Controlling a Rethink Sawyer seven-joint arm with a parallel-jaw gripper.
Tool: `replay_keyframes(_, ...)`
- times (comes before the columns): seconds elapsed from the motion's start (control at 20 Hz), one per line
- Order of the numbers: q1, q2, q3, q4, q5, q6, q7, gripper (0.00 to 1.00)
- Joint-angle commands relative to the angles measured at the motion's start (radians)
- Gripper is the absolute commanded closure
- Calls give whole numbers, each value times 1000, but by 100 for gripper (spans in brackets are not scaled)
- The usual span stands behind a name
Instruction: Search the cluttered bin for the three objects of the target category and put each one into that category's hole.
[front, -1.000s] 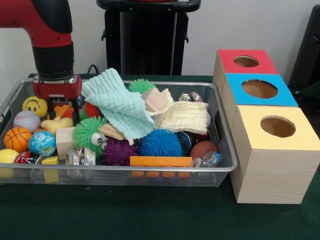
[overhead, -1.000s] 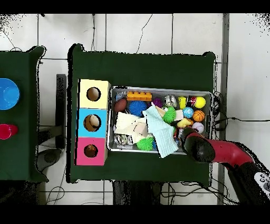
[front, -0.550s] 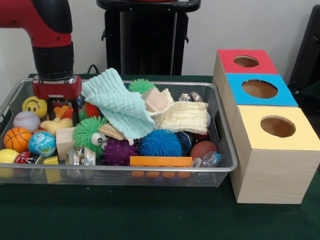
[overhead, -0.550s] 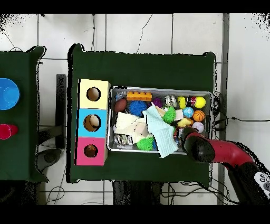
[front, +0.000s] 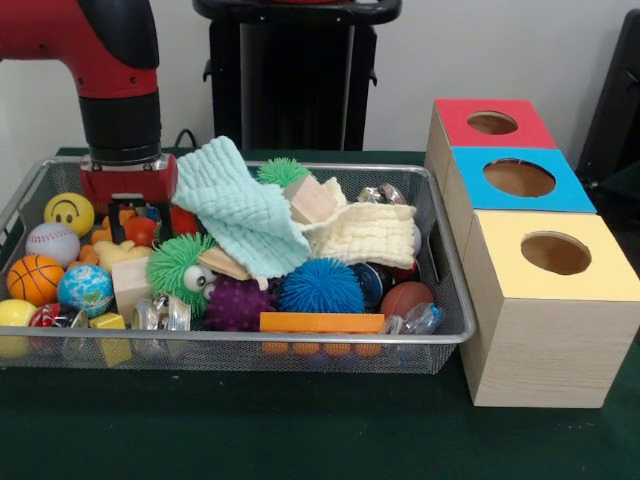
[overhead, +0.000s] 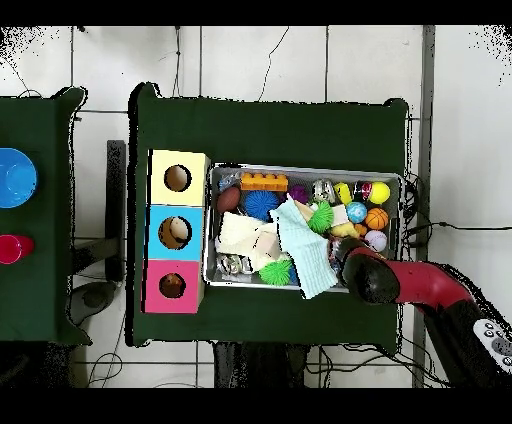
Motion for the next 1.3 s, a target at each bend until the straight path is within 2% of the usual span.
replay_keyframes(0.05, 25, 32, 39, -63, 18, -34, 57, 0)
replay_keyframes(0.15, 25, 33, 37, -63, 21, -33, 60, 0)
replay_keyframes(0.2, 25, 34, 36, -64, 23, -33, 61, 100)
replay_keyframes(0.35, 38, 27, 19, -67, 19, -46, 77, 100)
replay_keyframes(0.7, 34, 30, 40, -74, 16, -39, 54, 100)
replay_keyframes(0.9, 45, 8, 21, -46, 19, -54, 83, 100)
replay_keyframes(1.1, 32, -146, 50, 89, 86, 25, 89, 100)
replay_keyframes(1.3, 69, -340, 64, 191, 200, 151, 84, 100)
